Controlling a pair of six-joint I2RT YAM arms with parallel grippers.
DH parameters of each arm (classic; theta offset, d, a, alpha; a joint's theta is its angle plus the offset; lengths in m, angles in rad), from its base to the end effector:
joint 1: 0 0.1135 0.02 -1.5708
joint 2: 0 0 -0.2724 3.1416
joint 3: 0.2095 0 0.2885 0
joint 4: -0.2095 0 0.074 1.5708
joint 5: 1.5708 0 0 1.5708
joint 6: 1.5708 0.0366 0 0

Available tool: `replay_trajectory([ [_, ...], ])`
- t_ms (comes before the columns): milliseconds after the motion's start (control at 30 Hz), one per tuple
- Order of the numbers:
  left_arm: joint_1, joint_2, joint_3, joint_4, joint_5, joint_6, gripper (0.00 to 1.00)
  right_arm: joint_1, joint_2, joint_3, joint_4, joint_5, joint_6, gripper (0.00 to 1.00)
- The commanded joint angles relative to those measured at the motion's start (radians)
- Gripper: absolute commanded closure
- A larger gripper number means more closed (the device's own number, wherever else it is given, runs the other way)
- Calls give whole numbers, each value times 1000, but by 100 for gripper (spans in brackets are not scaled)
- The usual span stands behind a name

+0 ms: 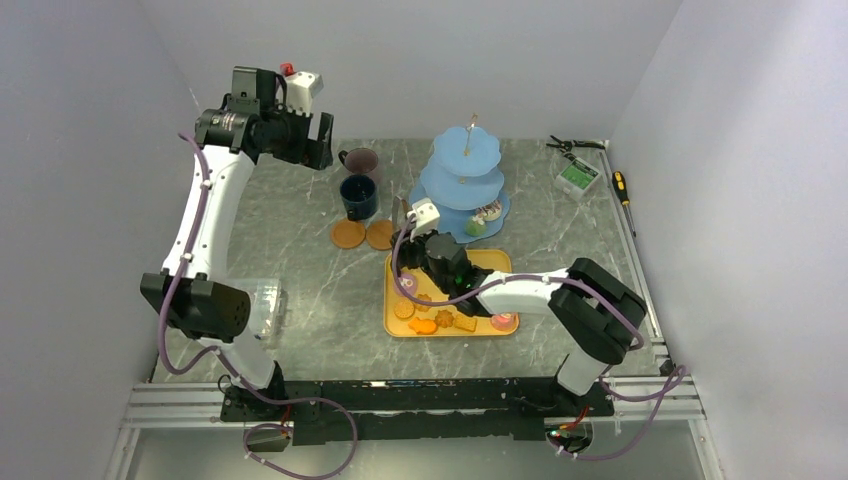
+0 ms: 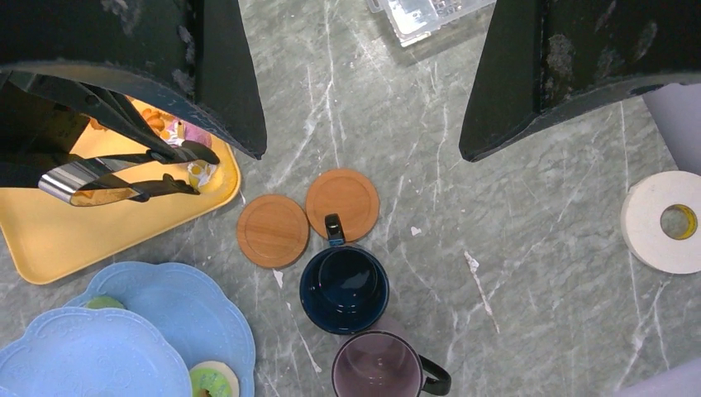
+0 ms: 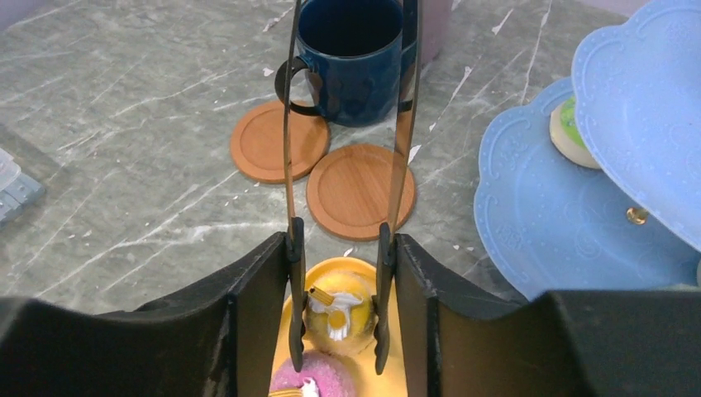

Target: Serve the afternoon tea

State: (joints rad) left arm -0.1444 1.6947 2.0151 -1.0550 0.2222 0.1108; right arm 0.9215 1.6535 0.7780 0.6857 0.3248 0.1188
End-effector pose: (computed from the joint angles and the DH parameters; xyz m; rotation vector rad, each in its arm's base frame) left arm 0.3789 -0.0632 0.4561 0.4050 2.2626 -0.2732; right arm 0.2367 0.2925 0.1862 -0.4678 1.7116 0.4720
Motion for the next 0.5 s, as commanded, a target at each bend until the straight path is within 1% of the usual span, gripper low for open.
replay_trajectory([
  [0, 3, -58, 4, 42, 24, -10, 7, -6, -2, 40, 103, -17, -11, 54],
  [67, 3, -60, 5, 46, 26, -12, 7, -6, -19, 29, 117, -10, -18, 59],
  [133, 3, -61, 1, 50, 32, -18, 7, -6, -46, 22, 123, 3, -34, 62],
  [333, 3, -58, 6, 59, 59, -21, 7, -28, -128, -5, 189, 29, -99, 64],
  [467, 1, -64, -58, 127, 155, -16, 7, -55, -187, -22, 220, -16, -92, 64],
])
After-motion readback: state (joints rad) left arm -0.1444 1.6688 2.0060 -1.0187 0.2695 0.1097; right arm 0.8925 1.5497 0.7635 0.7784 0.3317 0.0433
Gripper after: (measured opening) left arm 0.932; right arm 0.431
